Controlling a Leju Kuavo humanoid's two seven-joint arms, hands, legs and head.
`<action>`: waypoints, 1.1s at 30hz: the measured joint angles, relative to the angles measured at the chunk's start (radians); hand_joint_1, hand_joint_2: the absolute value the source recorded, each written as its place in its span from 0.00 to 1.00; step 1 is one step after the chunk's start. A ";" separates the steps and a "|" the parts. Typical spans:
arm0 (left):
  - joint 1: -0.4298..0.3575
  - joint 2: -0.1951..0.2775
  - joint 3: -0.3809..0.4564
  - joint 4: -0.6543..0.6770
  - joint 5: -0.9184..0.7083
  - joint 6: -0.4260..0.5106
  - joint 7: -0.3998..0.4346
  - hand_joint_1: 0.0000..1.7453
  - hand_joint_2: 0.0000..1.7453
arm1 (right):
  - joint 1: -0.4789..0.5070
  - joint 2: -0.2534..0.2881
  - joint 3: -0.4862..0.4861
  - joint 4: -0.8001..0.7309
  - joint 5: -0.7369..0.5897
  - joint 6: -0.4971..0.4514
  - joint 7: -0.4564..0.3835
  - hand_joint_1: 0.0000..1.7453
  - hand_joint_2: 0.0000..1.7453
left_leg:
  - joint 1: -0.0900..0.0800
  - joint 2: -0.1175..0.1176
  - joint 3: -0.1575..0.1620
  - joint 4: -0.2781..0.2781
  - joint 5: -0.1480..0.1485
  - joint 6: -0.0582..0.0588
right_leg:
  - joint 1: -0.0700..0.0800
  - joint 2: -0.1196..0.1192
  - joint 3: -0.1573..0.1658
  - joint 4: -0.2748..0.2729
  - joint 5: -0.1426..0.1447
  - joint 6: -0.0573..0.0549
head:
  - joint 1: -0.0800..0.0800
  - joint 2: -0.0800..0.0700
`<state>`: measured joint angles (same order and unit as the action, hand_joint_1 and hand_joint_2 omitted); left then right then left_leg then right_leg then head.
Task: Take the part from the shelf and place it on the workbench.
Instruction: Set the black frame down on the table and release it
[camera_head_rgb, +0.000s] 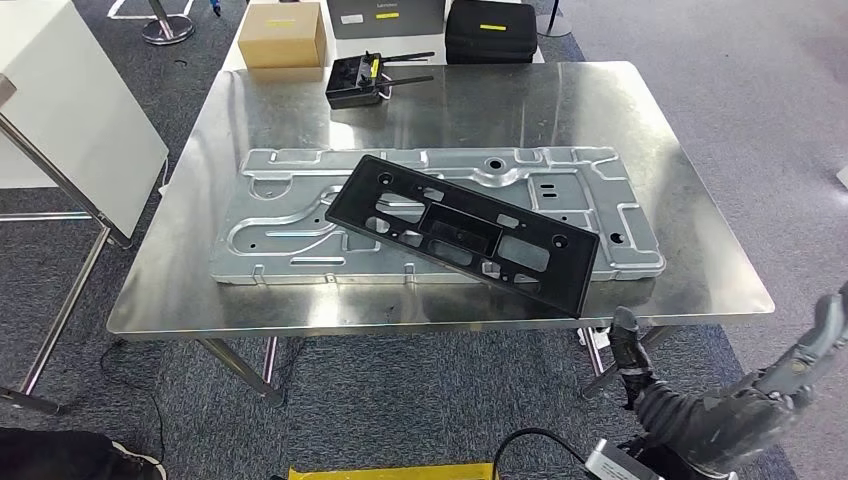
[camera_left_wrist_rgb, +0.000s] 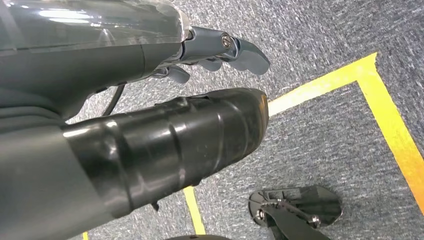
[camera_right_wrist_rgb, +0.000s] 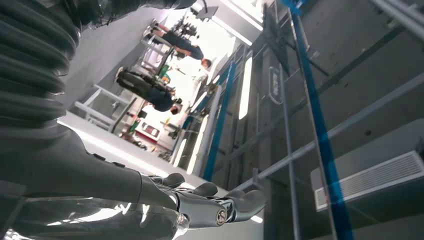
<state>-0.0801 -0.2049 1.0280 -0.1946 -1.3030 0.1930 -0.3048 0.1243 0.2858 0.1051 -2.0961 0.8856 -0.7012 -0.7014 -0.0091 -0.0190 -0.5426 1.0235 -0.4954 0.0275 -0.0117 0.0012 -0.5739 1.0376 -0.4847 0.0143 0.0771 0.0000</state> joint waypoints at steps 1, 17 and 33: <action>0.000 0.000 0.000 0.000 0.000 0.000 0.000 0.00 0.00 | 0.011 0.005 -0.009 -0.011 -0.002 0.000 0.001 0.00 1.00 | 0.000 0.000 0.001 0.000 0.000 0.000 | 0.000 0.000 0.000 0.000 0.000 0.000 | 0.000 0.000; -0.004 -0.003 0.009 0.000 0.001 0.011 0.021 0.00 0.00 | 0.108 0.037 -0.085 -0.036 -0.005 0.001 0.009 0.00 1.00 | 0.004 0.006 -0.003 -0.018 0.028 0.033 | -0.005 0.000 -0.024 0.057 -0.049 0.020 | 0.001 0.000; -0.002 -0.009 0.021 0.000 0.011 0.011 0.025 0.00 0.00 | 0.157 0.052 -0.216 0.048 -0.091 0.001 0.030 0.00 1.00 | 0.008 0.008 -0.087 0.110 -0.048 -0.021 | -0.002 -0.008 0.027 -0.028 0.005 -0.035 | -0.004 0.000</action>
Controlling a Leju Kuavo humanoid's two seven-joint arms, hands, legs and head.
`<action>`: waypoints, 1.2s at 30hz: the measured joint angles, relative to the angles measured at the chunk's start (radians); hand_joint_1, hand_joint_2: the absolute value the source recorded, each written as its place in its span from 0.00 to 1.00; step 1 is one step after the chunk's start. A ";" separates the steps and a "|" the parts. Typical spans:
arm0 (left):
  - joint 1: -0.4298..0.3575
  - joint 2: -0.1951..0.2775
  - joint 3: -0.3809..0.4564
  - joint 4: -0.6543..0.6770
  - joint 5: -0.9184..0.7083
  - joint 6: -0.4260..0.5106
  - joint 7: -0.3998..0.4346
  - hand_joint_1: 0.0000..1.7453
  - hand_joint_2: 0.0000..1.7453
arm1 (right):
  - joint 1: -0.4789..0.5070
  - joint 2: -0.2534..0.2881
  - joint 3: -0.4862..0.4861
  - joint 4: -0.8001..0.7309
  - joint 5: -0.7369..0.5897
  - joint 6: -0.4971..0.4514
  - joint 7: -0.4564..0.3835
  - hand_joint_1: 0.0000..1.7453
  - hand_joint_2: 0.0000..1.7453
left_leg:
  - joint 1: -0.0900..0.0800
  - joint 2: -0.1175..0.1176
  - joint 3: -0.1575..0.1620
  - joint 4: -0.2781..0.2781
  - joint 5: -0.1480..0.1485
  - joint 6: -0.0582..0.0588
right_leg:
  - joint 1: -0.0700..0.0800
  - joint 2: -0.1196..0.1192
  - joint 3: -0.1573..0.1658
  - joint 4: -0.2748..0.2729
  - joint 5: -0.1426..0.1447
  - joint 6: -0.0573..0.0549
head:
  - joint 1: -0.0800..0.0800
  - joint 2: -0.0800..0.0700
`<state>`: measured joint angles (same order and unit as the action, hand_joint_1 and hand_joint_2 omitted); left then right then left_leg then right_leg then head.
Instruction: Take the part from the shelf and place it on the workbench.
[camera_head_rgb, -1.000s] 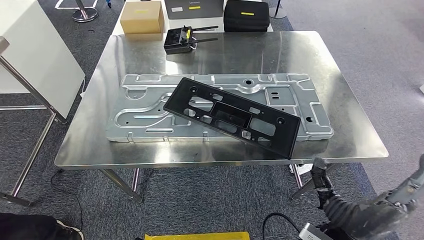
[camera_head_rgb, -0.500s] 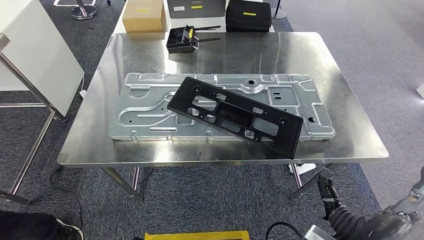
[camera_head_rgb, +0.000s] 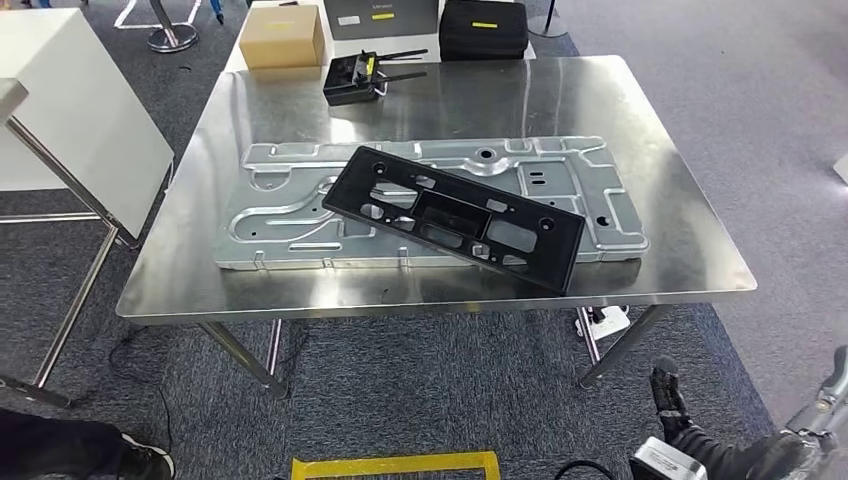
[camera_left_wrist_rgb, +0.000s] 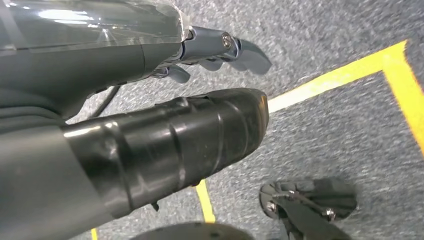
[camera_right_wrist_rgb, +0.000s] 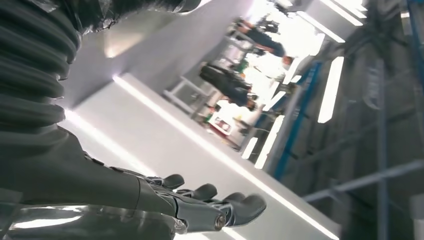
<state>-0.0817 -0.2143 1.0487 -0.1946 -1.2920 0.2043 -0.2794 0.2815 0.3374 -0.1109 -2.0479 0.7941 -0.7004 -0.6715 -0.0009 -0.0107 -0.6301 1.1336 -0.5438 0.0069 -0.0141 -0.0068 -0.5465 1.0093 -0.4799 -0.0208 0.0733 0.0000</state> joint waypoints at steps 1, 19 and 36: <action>0.000 0.000 0.000 0.000 0.000 0.000 0.000 0.00 0.00 | 0.002 0.001 -0.019 0.012 -0.011 0.000 0.002 0.00 1.00 | 0.003 0.001 -0.019 0.063 -0.045 -0.005 | 0.000 -0.003 -0.012 0.001 0.008 -0.002 | -0.002 0.000; -0.002 -0.002 0.016 0.000 0.003 0.001 -0.005 0.00 0.00 | 0.018 0.003 -0.165 0.118 -0.078 0.000 0.027 0.00 1.00 | -0.004 0.011 0.069 -0.130 0.087 0.043 | -0.007 0.002 -0.156 0.310 -0.117 0.058 | -0.002 0.000; -0.002 -0.007 0.021 0.000 -0.013 -0.009 -0.004 0.00 0.00 | -0.089 0.005 -0.372 0.359 0.184 0.000 0.054 0.00 1.00 | 0.014 0.007 0.010 0.119 0.015 -0.030 | 0.003 -0.013 -0.051 -0.025 0.058 0.011 | -0.006 0.000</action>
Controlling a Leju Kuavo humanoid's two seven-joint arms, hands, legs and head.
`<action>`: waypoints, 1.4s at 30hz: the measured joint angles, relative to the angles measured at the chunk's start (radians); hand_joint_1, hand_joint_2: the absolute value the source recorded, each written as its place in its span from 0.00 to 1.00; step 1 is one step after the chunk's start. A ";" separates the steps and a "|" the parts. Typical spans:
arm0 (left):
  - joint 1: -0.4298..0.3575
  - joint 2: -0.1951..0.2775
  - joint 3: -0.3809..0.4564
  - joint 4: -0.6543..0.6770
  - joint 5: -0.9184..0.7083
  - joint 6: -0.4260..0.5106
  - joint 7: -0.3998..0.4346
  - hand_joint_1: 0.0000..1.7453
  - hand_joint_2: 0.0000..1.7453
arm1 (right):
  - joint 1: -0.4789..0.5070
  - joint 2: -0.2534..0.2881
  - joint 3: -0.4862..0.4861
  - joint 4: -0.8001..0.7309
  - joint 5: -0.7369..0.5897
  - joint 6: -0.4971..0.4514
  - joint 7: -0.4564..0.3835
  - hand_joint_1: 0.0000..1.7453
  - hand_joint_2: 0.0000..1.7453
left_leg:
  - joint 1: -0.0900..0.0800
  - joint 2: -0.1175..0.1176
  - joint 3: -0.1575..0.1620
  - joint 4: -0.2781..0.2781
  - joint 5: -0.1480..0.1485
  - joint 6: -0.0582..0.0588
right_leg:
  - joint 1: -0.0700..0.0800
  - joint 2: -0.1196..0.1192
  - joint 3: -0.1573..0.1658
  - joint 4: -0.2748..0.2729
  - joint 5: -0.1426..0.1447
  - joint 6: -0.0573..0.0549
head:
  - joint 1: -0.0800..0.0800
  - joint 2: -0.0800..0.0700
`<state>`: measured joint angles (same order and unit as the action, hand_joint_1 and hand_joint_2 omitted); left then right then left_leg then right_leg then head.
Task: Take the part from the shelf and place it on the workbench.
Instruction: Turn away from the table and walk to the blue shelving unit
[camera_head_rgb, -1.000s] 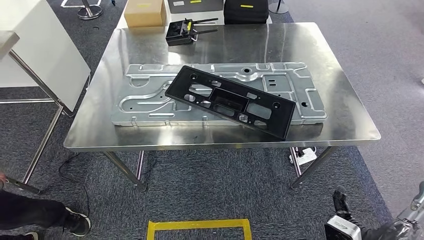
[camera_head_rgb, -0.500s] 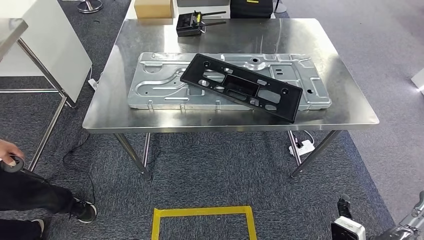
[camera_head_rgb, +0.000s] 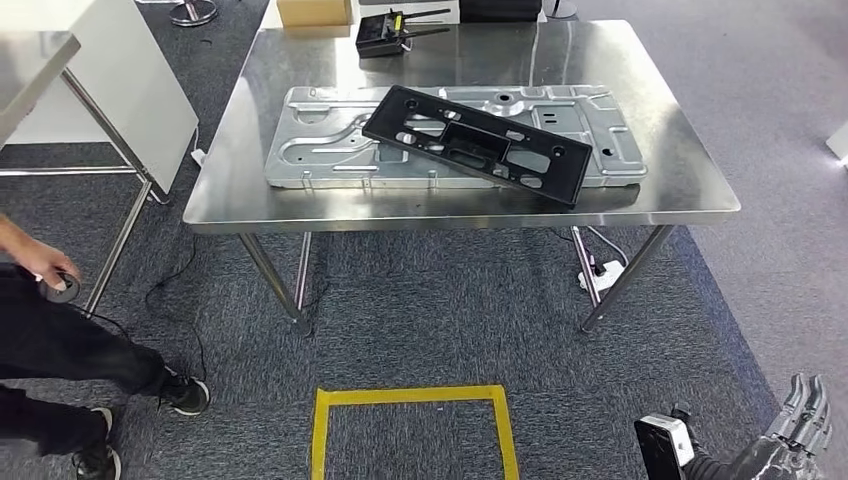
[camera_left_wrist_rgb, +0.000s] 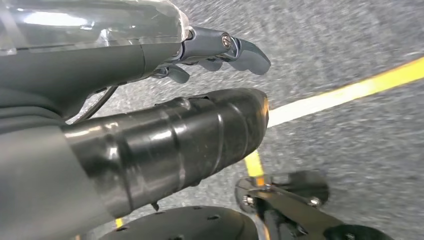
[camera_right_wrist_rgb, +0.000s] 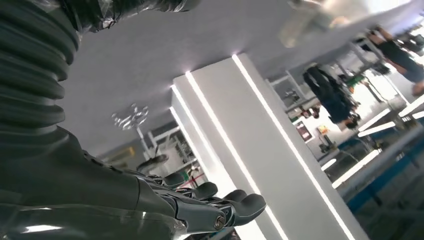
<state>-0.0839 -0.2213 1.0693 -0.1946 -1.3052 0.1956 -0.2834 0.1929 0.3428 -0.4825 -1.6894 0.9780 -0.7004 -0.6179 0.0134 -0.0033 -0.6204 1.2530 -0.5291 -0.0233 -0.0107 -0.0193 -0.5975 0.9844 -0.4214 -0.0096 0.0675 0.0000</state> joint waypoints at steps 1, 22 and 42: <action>-0.001 0.000 0.000 0.000 -0.001 -0.001 0.001 0.00 0.00 | -0.016 -0.002 -0.038 0.036 0.038 0.000 -0.003 0.00 1.00 | 0.004 0.000 0.050 -0.062 0.017 -0.005 | -0.002 -0.001 -0.018 0.010 0.008 0.007 | 0.000 0.000; -0.006 0.000 -0.006 0.000 -0.033 -0.020 -0.001 0.00 0.00 | -0.234 -0.169 -0.714 0.971 0.587 -0.002 0.428 0.00 1.00 | -0.028 0.010 0.050 -0.253 0.080 0.073 | 0.017 0.014 0.120 -0.014 -0.099 0.021 | 0.001 0.000; -0.003 0.003 -0.008 0.000 -0.034 -0.018 -0.008 0.00 0.00 | -0.244 -0.184 -0.748 1.138 0.505 -0.002 0.362 0.00 1.00 | -0.019 0.010 0.042 -0.253 0.099 0.054 | 0.022 0.013 0.105 -0.001 -0.092 0.011 | 0.000 0.000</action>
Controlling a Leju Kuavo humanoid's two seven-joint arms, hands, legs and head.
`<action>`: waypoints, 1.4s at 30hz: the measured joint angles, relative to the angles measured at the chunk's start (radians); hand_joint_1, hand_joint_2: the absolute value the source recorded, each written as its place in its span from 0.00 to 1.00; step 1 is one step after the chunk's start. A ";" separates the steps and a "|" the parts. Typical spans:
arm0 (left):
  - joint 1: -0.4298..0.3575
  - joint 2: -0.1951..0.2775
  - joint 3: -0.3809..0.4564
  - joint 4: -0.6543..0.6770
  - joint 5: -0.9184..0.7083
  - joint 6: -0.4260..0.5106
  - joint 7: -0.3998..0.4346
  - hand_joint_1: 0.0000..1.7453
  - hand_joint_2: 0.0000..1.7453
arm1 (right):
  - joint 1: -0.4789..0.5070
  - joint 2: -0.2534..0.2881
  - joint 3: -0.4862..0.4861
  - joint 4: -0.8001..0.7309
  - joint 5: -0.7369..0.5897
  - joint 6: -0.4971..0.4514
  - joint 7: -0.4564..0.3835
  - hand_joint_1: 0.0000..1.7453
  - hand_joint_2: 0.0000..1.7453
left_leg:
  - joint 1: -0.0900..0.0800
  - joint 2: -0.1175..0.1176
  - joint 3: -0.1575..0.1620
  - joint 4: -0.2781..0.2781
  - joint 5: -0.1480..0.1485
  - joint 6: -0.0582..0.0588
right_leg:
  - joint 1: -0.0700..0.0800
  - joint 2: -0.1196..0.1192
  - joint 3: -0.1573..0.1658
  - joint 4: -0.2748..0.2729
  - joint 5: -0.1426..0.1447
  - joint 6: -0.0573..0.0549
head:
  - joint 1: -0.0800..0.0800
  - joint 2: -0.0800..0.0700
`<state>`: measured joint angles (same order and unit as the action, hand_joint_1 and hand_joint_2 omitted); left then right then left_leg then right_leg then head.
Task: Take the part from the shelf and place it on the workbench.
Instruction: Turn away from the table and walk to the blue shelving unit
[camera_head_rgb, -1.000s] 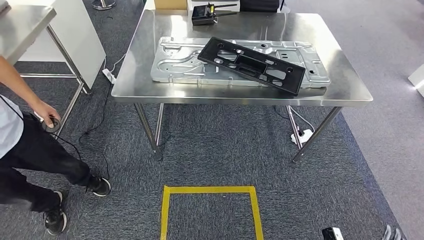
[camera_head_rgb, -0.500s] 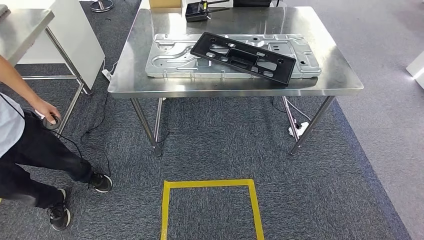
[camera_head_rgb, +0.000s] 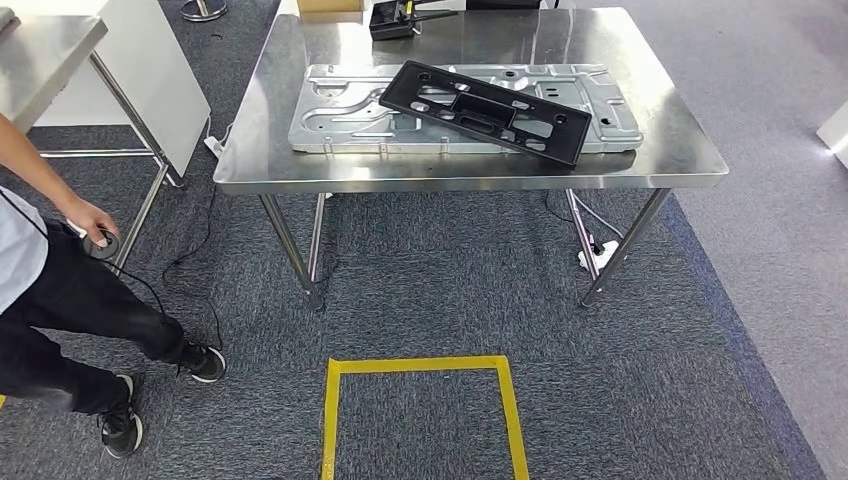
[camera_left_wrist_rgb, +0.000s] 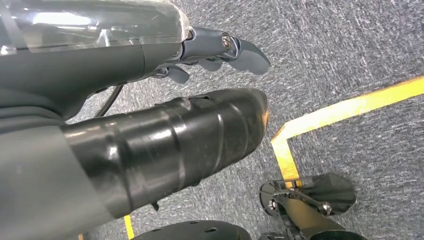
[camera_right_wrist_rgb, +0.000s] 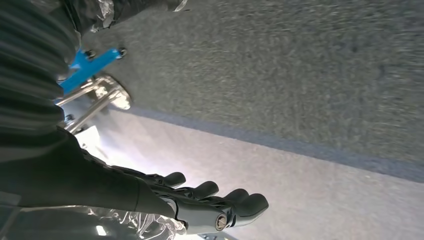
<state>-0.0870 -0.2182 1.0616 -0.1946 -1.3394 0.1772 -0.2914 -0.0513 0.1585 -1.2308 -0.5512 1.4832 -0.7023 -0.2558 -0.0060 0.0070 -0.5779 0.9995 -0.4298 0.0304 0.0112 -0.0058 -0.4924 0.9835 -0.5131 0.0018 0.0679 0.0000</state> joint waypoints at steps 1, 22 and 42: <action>0.000 0.000 0.000 0.000 0.000 -0.001 0.001 0.00 0.00 | -0.002 0.000 -0.006 -0.001 -0.008 0.000 -0.018 0.00 1.00 | 0.000 0.000 0.000 0.000 0.000 0.000 | 0.000 0.000 0.000 0.000 0.000 0.000 | 0.000 0.000; -0.001 0.001 0.000 0.000 -0.002 -0.001 0.016 0.00 0.00 | -0.031 0.001 -0.089 -0.027 -0.054 0.000 -0.190 0.00 1.00 | 0.011 0.002 -0.013 -0.030 0.037 0.018 | -0.038 0.004 -0.107 0.266 -0.151 0.051 | 0.000 0.000; -0.008 0.011 0.000 -0.002 0.000 0.008 0.016 0.00 0.00 | -0.081 0.018 -0.159 -0.042 -0.079 0.000 -0.301 0.00 1.00 | -0.013 -0.003 0.107 -0.004 -0.111 0.015 | -0.017 -0.004 -0.127 0.050 0.086 0.010 | -0.008 0.000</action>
<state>-0.0949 -0.2075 1.0616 -0.1965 -1.3395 0.1850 -0.2758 -0.1325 0.1770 -1.3897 -0.5933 1.4045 -0.7023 -0.5564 -0.0187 0.0044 -0.4709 0.9953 -0.5408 0.0452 -0.0055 -0.0096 -0.6190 1.0335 -0.4270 0.0113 0.0594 0.0000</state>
